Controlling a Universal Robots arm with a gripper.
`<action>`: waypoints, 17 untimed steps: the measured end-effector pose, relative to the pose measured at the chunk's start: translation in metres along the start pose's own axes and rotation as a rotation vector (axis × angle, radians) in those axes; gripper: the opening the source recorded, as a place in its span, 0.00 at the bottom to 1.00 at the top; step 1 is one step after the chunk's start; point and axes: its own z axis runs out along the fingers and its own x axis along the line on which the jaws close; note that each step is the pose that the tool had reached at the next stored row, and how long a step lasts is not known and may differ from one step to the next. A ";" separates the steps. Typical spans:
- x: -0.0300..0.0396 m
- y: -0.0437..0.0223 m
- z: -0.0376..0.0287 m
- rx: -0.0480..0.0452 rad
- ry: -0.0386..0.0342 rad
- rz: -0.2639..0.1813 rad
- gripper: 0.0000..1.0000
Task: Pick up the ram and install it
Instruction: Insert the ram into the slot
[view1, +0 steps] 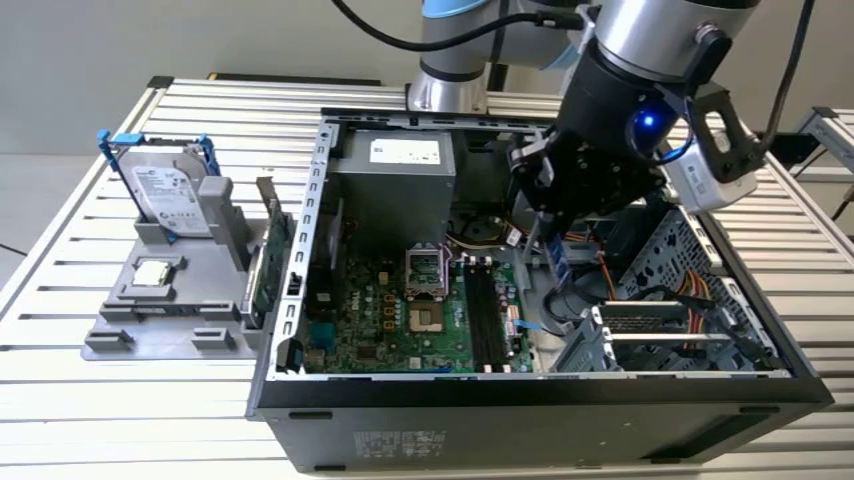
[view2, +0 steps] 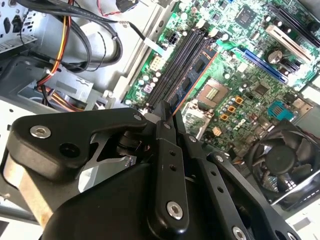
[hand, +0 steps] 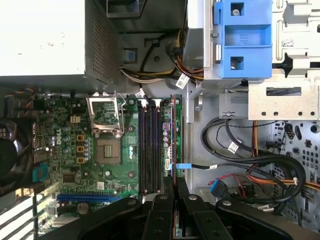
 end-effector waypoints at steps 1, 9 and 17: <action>0.0000 0.0000 0.0004 -0.0001 0.0000 0.001 0.00; -0.0001 0.0001 0.0029 -0.0002 -0.0005 0.003 0.00; -0.0002 0.0001 0.0064 -0.0003 -0.0057 0.002 0.00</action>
